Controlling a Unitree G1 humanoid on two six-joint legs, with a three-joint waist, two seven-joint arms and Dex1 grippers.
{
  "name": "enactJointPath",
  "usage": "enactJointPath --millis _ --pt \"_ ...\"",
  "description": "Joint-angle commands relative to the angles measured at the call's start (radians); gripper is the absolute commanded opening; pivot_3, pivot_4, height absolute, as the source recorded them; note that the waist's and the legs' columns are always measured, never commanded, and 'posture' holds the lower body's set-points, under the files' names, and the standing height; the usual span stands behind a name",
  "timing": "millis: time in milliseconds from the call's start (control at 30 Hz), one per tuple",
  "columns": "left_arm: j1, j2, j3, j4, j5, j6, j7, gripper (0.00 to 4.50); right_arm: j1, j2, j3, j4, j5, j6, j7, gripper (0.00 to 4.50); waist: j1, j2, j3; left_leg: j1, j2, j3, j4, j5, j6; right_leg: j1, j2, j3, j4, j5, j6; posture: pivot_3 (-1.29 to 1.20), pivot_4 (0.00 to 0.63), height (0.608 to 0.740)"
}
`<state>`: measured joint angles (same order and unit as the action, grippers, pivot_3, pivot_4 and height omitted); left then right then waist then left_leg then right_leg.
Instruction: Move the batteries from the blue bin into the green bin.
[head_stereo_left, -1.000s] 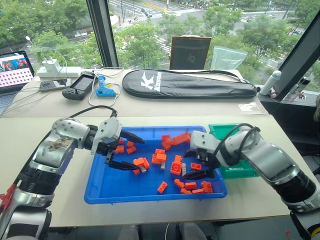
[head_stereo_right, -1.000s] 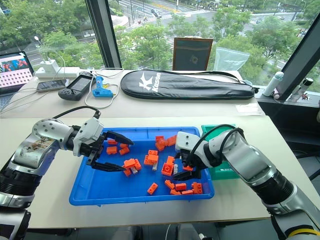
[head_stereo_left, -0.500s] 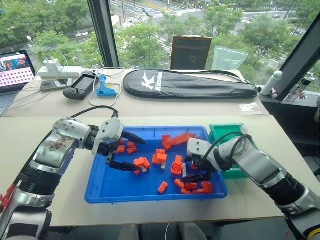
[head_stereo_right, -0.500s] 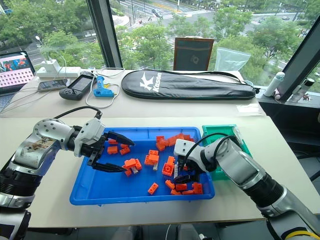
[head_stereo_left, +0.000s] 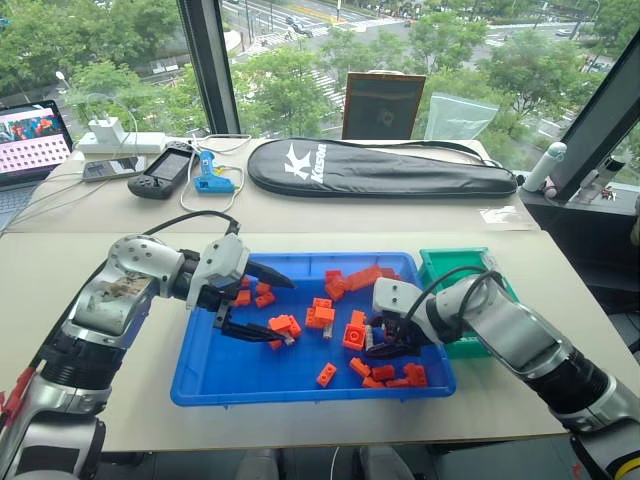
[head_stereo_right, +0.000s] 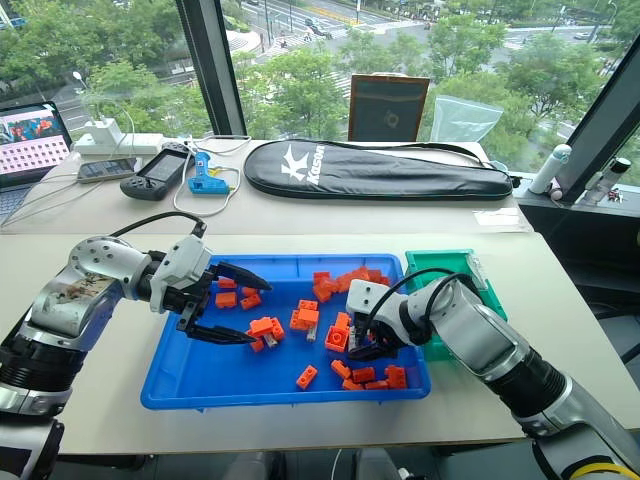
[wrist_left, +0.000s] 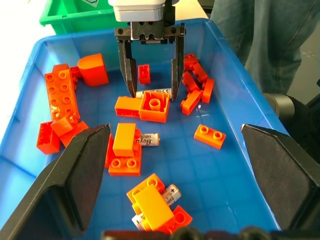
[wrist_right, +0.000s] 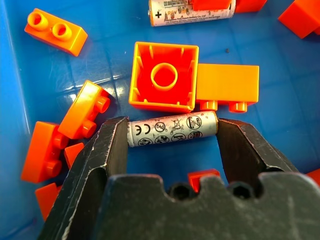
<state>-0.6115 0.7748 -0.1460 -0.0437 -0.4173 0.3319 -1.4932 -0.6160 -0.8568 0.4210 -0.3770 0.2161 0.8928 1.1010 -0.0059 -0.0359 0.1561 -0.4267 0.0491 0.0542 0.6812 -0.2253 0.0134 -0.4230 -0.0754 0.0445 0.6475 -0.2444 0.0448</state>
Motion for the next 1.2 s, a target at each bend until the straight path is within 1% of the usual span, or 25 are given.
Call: enactJointPath --millis 33,133,233,333,433,533,667,733,767,833,1000,1100,1200 --pt "-0.062 -0.026 0.005 0.044 0.016 0.002 0.037 4.5 -0.055 -0.083 -0.149 -0.063 0.056 0.05 0.029 2.52 0.003 0.0 0.0 0.0 0.0 0.0 0.0 0.0 0.0 0.0 0.0 0.0 0.0 0.0 0.0 0.0 0.15 0.734" --pt "-0.071 -0.041 -0.006 0.048 0.012 -0.005 0.018 4.5 -0.081 -0.17 -0.253 -0.045 0.077 0.066 0.036 2.52 0.003 0.0 0.0 0.0 0.0 0.0 0.0 0.0 0.0 0.0 0.0 0.0 0.0 0.0 0.0 0.0 0.15 0.734" --pt "-0.082 -0.065 -0.005 0.048 -0.005 0.005 0.016 4.5 -0.06 -0.269 -0.339 -0.007 0.083 0.06 0.05 2.52 0.005 0.0 0.0 0.0 0.0 0.0 -0.001 0.0 0.0 0.0 0.0 0.0 -0.001 0.0 0.0 0.0 0.15 0.734" --pt "-0.114 -0.106 0.019 0.064 -0.04 0.034 0.027 4.5 -0.012 -0.318 -0.437 0.082 0.079 0.016 0.031 2.52 0.008 0.0 0.0 0.0 0.0 0.0 -0.001 0.0 0.0 0.0 0.0 0.0 -0.001 0.0 0.0 0.0 0.15 0.734" --pt "-0.166 -0.162 0.062 0.091 -0.083 0.055 0.068 4.5 0.09 -0.368 -0.503 0.158 0.06 -0.049 0.037 2.52 0.015 0.0 0.0 0.0 0.0 0.001 0.0 0.0 0.0 0.001 -0.001 0.0 -0.001 0.0 0.0 0.0 0.15 0.734" --pt "-0.172 -0.17 0.062 0.1 -0.076 0.046 0.072 4.5 0.144 -0.352 -0.539 0.208 0.063 -0.105 0.017 2.52 0.011 0.0 0.0 0.0 -0.001 0.001 0.001 0.0 0.0 0.001 -0.001 0.001 -0.001 0.0 0.0 0.0 0.15 0.734" --pt "-0.166 -0.159 0.054 0.098 -0.081 0.072 0.048 4.5 0.171 -0.323 -0.541 0.248 0.064 -0.149 -0.006 2.52 -0.008 0.001 0.0 0.001 0.0 0.0 0.0 0.0 0.0 0.0 0.001 0.002 0.0 0.0 0.0 0.0 0.15 0.734" --pt "-0.163 -0.152 0.056 0.094 -0.09 0.085 0.034 4.5 0.17 -0.313 -0.534 0.266 0.055 -0.166 -0.023 3.53 -0.01 0.001 0.0 0.001 0.0 0.0 0.0 0.0 0.0 0.0 0.001 0.002 0.0 0.0 0.0 0.0 0.15 0.734" --pt "-0.162 -0.152 0.057 0.093 -0.09 0.087 0.03 4.5 0.17 -0.309 -0.533 0.271 0.054 -0.17 -0.027 3.74 -0.01 0.001 0.0 0.001 0.0 0.0 0.0 0.0 0.0 0.0 0.001 0.002 0.0 0.0 0.0 0.0 0.15 0.734" --pt "-0.161 -0.156 0.055 0.099 -0.08 0.078 0.031 4.5 0.171 -0.309 -0.534 0.268 0.066 -0.164 -0.023 4.44 -0.008 0.001 0.0 0.001 0.0 0.0 0.0 0.0 0.0 0.001 0.0 0.002 0.0 0.0 0.0 0.0 0.15 0.734" --pt "-0.149 -0.159 0.051 0.115 -0.062 0.057 0.04 4.5 0.129 -0.331 -0.525 0.244 0.086 -0.151 0.002 4.44 -0.007 0.001 0.0 0.001 -0.001 0.001 0.0 0.0 0.0 0.001 0.0 0.002 0.0 0.0 0.0 0.0 0.15 0.734" --pt "-0.139 -0.148 0.049 0.119 -0.053 0.06 0.039 4.5 0.055 -0.289 -0.493 0.163 0.141 -0.098 0.01 4.44 -0.009 0.002 0.0 0.001 -0.001 0.001 0.0 0.0 0.0 0.0 0.0 0.002 0.0 0.0 0.0 0.0 0.15 0.734" --pt "-0.122 -0.117 0.046 0.122 -0.032 0.05 0.027 4.5 -0.006 -0.226 -0.428 0.059 0.214 -0.022 0.027 4.44 -0.017 0.002 0.0 0.002 0.001 0.0 0.0 0.0 0.0 0.0 0.002 0.002 0.0 0.0 0.0 0.0 0.15 0.734"
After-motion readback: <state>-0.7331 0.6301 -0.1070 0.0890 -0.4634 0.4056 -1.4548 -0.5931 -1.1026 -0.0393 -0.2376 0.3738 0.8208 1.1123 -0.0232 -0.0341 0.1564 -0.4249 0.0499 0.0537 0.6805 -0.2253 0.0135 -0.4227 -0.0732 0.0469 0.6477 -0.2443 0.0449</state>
